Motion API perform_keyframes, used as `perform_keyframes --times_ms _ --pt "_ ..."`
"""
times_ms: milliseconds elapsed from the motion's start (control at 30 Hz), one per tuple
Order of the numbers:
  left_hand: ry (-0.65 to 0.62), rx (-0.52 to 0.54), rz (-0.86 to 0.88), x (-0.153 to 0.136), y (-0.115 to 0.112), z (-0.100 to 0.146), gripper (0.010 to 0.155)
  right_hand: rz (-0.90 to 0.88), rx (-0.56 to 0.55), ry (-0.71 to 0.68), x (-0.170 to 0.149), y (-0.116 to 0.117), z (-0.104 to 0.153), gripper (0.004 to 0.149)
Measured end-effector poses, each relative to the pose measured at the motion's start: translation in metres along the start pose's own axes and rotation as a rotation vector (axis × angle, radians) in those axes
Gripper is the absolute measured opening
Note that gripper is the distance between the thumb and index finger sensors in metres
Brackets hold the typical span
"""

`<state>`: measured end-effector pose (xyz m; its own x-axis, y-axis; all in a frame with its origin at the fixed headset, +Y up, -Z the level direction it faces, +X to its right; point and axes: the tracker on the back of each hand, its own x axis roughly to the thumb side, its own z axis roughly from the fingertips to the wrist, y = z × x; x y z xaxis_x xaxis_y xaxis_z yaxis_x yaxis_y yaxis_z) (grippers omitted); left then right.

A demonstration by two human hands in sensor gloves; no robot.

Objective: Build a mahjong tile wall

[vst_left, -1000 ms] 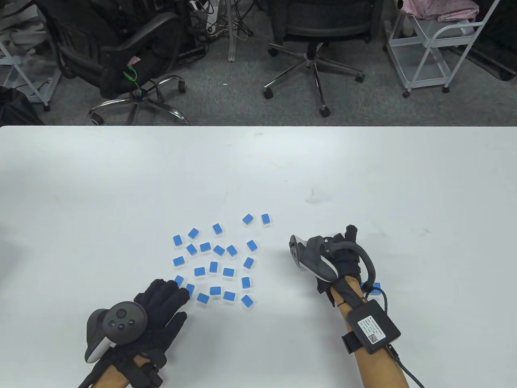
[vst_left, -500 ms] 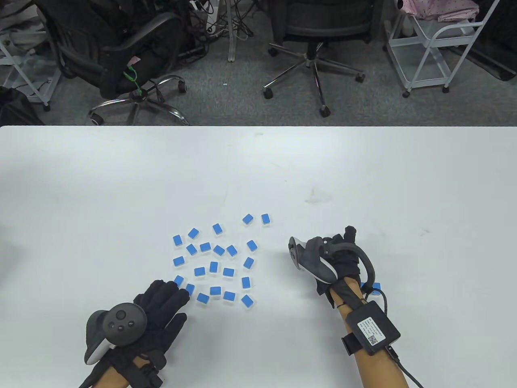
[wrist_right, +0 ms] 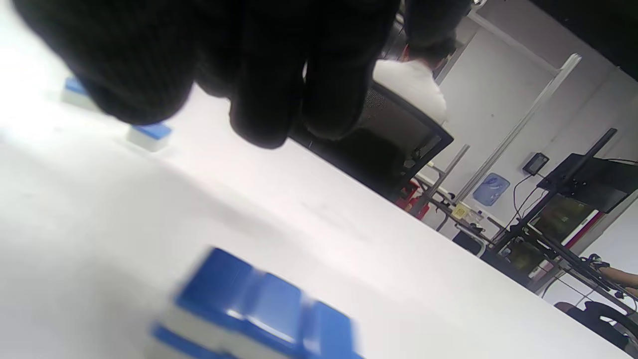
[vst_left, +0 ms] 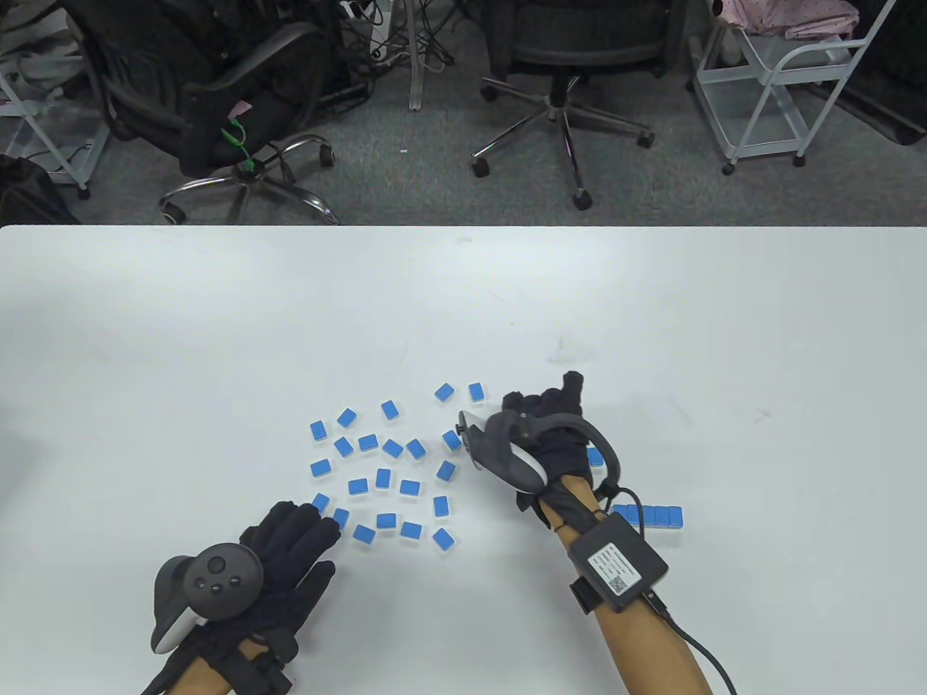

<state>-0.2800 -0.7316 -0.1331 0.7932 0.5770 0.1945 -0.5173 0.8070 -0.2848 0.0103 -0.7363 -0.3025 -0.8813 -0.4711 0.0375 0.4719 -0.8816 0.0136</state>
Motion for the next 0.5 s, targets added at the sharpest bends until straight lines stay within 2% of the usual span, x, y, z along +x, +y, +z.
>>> perform_keyframes --times_ms 133,267,367,433,500 --pt "0.003 0.004 0.001 -0.001 0.001 -0.001 0.066 0.035 0.153 0.076 0.031 0.004 -0.031 0.073" --pt "0.001 0.002 0.0 -0.001 0.001 -0.001 0.066 0.012 0.244 0.118 0.044 0.011 -0.052 0.07" --pt "0.003 0.004 0.002 -0.002 0.003 -0.002 0.066 -0.016 0.234 0.132 0.046 0.013 -0.058 0.062" --pt "0.003 0.003 0.001 -0.002 0.003 -0.003 0.066 -0.036 0.159 0.138 0.044 0.009 -0.056 0.051" --pt "0.003 0.002 0.001 -0.002 0.003 -0.004 0.066 -0.029 0.131 0.125 0.043 0.008 -0.053 0.051"
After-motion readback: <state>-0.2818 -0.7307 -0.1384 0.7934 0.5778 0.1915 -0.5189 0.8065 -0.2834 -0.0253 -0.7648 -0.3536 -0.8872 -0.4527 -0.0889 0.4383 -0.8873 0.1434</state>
